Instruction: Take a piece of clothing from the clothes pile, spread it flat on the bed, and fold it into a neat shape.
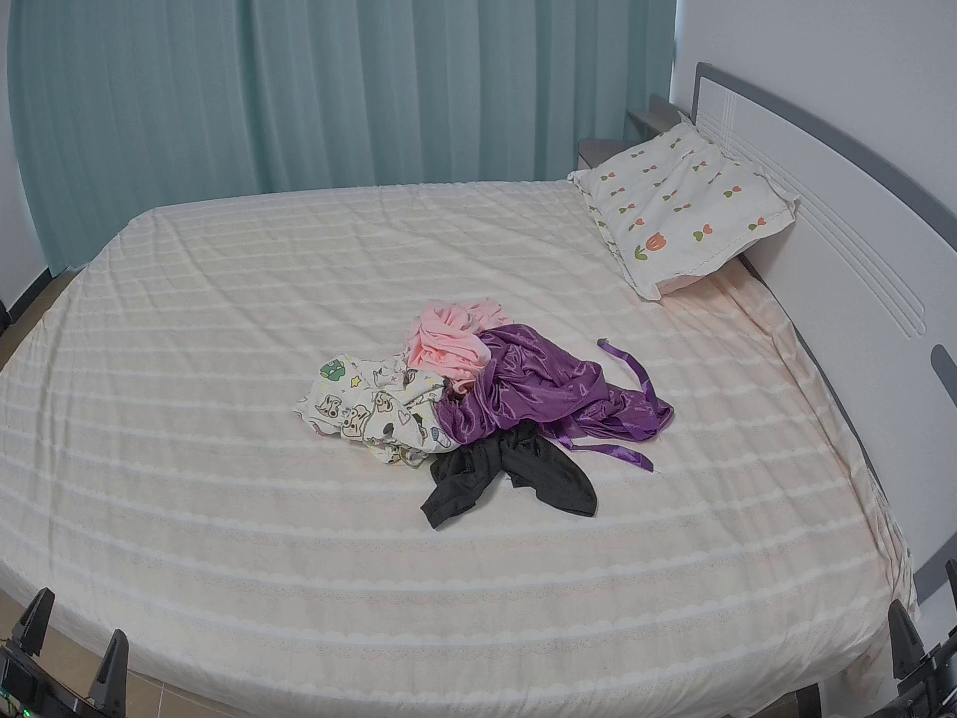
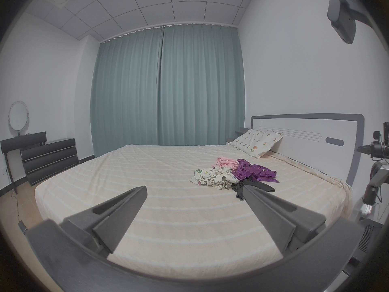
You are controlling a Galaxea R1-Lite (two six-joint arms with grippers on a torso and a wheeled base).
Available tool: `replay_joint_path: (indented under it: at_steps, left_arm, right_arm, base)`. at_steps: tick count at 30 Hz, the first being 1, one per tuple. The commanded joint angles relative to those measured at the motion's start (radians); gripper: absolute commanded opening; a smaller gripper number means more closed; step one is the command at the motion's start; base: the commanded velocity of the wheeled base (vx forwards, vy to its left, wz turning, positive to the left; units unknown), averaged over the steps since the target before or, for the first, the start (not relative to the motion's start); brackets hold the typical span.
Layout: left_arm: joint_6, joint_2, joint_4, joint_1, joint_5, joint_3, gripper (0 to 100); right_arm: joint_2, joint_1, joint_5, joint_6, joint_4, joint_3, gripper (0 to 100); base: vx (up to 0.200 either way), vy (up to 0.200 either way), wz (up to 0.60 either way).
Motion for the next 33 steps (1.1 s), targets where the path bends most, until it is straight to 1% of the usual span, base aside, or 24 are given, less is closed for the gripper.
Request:
replay_joint_path:
  at_steps: [1,2,4,5,6,8,9,10,13,14,15,16,19,20,21,22,23,25,26,27,28,29,31,33]
  left_arm:
    - [0.0,-0.016,0.0,-0.001,0.002,0.016,100]
    - [0.0,-0.016,0.0,-0.001,0.0,0.016,100]
    - [0.0,-0.016,0.0,0.0,0.0,0.016,100]
    - [0.0,-0.016,0.0,0.0,0.0,0.016,100]
    - [0.0,-0.016,0.0,0.0,0.0,0.016,100]
    - [0.0,-0.016,0.0,0.0,0.0,0.016,100]
    - [0.0,-0.016,0.0,0.0,0.0,0.016,100]
    - [0.0,-0.016,0.0,0.0,0.0,0.016,100]
    - [0.0,-0.016,0.0,-0.001,0.0,0.016,100]
    - [0.0,-0.016,0.0,-0.001,0.0,0.016,100]
    - [0.0,-0.016,0.0,-0.001,0.0,0.016,100]
    - [0.0,-0.016,0.0,-0.001,0.0,0.016,100]
    - [0.0,-0.016,0.0,-0.001,0.0,0.016,100]
    - [0.0,-0.016,0.0,-0.001,0.0,0.016,100]
    - [0.0,-0.016,0.0,0.0,0.0,0.016,100]
    - [0.0,-0.016,0.0,0.0,0.0,0.016,100]
    - [0.0,-0.016,0.0,-0.001,0.002,0.016,100]
    - [0.0,-0.016,0.0,0.0,0.0,0.016,100]
    - [0.0,-0.016,0.0,0.0,0.002,0.016,100]
    - [0.0,-0.016,0.0,0.0,0.0,0.016,100]
    - [0.0,-0.016,0.0,0.0,0.0,0.016,100]
    - [0.0,-0.016,0.0,0.0,0.0,0.016,100]
    - [0.0,-0.016,0.0,0.0,0.0,0.016,100]
    - [0.0,-0.016,0.0,-0.001,0.0,0.016,100]
  right_arm:
    - [-0.012,-0.001,0.013,-0.004,-0.019,-0.005,100]
    - [0.043,-0.001,0.024,0.002,-0.021,-0.171,100]
    - [0.141,0.003,0.061,0.013,0.022,-0.278,100]
    - [0.141,0.003,0.061,0.013,0.022,-0.278,100]
    - [0.219,0.006,0.107,0.011,0.053,-0.286,100]
    - [0.311,0.006,0.156,0.011,0.052,-0.274,100]
    - [0.311,0.006,0.156,0.011,0.052,-0.274,100]
    - [0.445,0.008,0.203,0.025,0.038,-0.283,100]
    - [0.604,0.009,0.24,0.073,-0.028,-0.301,100]
    - [0.704,0.015,0.254,0.094,-0.088,-0.304,100]
    - [0.715,0.017,0.256,0.094,-0.094,-0.304,100]
    - [0.841,0.054,0.257,0.103,-0.163,-0.304,100]
    - [1.017,0.121,0.253,0.128,-0.264,-0.306,100]
    - [1.12,0.143,0.251,0.152,-0.333,-0.308,100]
    - [1.161,0.15,0.251,0.161,-0.363,-0.309,100]
    - [1.263,0.169,0.249,0.178,-0.441,-0.317,100]
    - [1.293,0.175,0.246,0.181,-0.464,-0.321,100]
    - [1.46,0.21,0.214,0.209,-0.593,-0.349,100]
    - [1.479,0.215,0.208,0.215,-0.607,-0.354,100]
    - [1.565,0.242,0.167,0.241,-0.669,-0.38,100]
    - [1.598,0.255,0.15,0.254,-0.691,-0.393,100]
    - [1.68,0.279,0.108,0.286,-0.732,-0.43,100]
    - [1.735,0.293,0.085,0.306,-0.754,-0.461,100]
    - [1.853,0.338,0.05,0.341,-0.775,-0.542,100]
  base:
    - [0.0,0.0,0.0]
    - [0.0,0.0,0.0]
    - [0.0,0.0,0.0]
    - [0.0,0.0,0.0]
    - [0.0,0.0,0.0]
    - [0.0,0.0,0.0]
    - [0.0,0.0,0.0]
    - [0.0,0.0,0.0]
    - [0.0,0.0,0.0]
    - [0.0,0.0,0.0]
    - [0.0,0.0,0.0]
    - [0.0,0.0,0.0]
    - [0.0,0.0,0.0]
    - [0.0,0.0,0.0]
    - [0.0,0.0,0.0]
    - [0.0,0.0,0.0]
    - [0.0,0.0,0.0]
    - [0.0,0.0,0.0]
    - [0.0,0.0,0.0]
    - [0.0,0.0,0.0]
    - [0.0,0.0,0.0]
    - [0.0,0.0,0.0]
    - [0.0,0.0,0.0]
    - [0.0,0.0,0.0]
